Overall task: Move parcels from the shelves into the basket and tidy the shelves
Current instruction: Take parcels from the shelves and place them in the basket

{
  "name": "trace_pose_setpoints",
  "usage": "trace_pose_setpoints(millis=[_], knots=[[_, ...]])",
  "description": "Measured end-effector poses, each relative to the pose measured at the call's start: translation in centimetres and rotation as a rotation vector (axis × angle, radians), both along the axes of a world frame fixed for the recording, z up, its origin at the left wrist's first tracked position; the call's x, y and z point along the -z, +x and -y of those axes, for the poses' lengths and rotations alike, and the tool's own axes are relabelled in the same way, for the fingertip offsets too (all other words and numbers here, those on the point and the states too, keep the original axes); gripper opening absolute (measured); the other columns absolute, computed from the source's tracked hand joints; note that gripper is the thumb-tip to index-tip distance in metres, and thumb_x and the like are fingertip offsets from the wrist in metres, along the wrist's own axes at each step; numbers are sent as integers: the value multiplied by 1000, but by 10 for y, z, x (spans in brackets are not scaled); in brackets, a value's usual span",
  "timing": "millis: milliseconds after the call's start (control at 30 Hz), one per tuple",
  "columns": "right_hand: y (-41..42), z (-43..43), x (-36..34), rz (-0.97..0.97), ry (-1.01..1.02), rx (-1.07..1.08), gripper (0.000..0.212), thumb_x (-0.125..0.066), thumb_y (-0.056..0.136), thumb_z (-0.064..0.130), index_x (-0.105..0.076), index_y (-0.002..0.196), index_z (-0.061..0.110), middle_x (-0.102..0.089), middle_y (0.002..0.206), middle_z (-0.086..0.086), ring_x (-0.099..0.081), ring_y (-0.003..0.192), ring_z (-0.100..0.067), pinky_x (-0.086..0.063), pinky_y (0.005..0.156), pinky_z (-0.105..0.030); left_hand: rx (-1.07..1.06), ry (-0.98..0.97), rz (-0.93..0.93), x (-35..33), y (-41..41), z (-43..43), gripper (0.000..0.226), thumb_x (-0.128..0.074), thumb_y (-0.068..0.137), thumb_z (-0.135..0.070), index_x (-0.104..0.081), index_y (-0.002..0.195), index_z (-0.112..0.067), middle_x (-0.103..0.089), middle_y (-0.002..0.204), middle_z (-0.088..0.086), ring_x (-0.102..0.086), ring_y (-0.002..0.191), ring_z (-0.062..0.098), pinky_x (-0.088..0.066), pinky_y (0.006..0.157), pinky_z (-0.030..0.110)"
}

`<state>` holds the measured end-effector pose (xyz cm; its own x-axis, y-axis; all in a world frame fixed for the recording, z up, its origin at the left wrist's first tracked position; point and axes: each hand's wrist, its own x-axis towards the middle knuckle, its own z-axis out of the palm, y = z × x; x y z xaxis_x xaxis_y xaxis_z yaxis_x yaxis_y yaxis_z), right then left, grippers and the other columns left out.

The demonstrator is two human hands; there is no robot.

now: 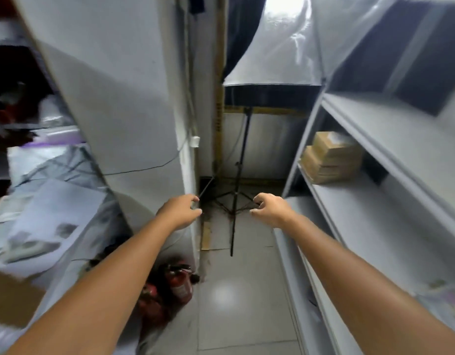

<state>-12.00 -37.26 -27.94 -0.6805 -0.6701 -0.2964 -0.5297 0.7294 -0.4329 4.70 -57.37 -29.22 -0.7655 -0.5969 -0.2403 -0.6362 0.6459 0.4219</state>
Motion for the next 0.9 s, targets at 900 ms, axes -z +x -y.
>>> trace_pose_setpoints(millis=[900], knots=[[-300,-83,74,41,-257,769,44,-62,91,38,-57,130,19,-62,125,-8,-58,112,-28,-45,89,-33,517,20,1,52,-434,-39,46,-59,91,-42,-55,134,-26,-66,124,1,-60,113,21,-48,98,36]])
